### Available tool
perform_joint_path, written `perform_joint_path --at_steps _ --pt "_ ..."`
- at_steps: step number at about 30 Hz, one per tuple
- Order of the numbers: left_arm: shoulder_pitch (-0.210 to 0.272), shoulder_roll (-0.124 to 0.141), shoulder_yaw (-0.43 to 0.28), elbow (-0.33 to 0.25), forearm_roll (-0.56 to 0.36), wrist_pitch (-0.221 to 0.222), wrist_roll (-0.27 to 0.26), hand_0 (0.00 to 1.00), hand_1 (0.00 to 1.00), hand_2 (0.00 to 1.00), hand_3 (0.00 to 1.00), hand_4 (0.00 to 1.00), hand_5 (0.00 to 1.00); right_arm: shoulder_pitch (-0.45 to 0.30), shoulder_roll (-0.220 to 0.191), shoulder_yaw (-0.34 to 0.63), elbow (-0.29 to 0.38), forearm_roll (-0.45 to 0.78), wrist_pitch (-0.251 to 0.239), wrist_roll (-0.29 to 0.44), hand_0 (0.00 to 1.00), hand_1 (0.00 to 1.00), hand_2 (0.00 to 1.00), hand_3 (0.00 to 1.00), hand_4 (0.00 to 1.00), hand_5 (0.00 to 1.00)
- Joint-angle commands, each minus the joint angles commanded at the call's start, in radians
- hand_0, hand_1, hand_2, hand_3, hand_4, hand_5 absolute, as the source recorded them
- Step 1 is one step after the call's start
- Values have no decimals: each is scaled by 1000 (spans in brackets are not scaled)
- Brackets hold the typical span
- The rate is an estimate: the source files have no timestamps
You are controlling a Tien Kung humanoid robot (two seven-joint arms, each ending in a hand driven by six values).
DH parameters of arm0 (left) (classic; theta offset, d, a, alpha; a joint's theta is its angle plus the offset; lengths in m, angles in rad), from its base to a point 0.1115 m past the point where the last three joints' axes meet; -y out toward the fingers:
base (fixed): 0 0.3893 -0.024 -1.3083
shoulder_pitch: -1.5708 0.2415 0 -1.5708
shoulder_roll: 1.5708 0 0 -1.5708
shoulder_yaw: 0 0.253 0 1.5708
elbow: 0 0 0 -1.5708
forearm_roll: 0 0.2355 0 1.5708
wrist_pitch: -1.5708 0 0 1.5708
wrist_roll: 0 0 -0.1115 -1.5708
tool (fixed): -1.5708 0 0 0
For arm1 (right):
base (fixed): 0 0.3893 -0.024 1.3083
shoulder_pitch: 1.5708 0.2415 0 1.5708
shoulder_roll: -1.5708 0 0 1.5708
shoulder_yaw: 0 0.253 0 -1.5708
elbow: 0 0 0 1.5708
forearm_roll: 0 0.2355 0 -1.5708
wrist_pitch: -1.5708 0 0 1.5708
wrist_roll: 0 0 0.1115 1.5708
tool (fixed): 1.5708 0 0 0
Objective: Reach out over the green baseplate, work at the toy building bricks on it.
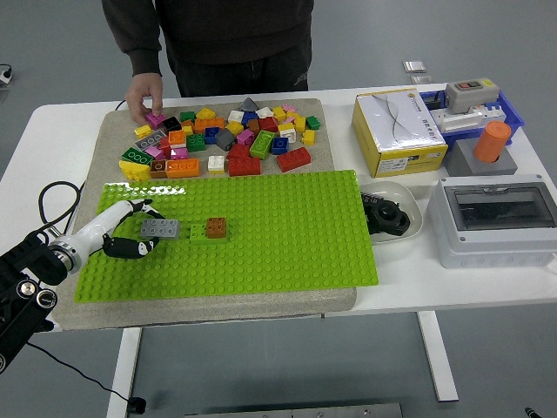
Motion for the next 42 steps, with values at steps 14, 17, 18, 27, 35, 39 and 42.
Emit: perform_joint_path --at_steps 14,17,18,27,35,39,42 --pt "45 103 -242 -53 91 23 -29 998 998 998 463 650 2 -15 9 3 0 3 -1 1 701 592 703 682 749 768" --pt "55 113 -328 -50 104 27 -36 998 998 998 463 650 2 -18 11 1 0 3 -1 0 701 592 703 682 749 768" --pt "57 115 -358 -47 108 28 -38 998 998 998 463 650 2 -19 12 1 0 3 -1 -1 701 592 703 682 749 768" --pt "64 109 -626 -36 115 36 -61 998 998 998 462 651 2 -23 16 -4 0 9 -1 0 701 593 704 682 749 767" --pt "72 88 -848 -92 130 84 -100 998 998 998 461 653 2 -23 19 -3 0 12 -1 0 700 592 704 682 749 767" --pt "77 98 -943 -118 138 103 -113 998 998 998 461 658 2 -24 18 0 0 9 -1 0 700 592 704 682 749 769" --pt "84 112 -998 -142 152 114 -117 998 998 998 461 658 2 -25 18 3 0 6 -1 0 700 592 704 682 749 769"
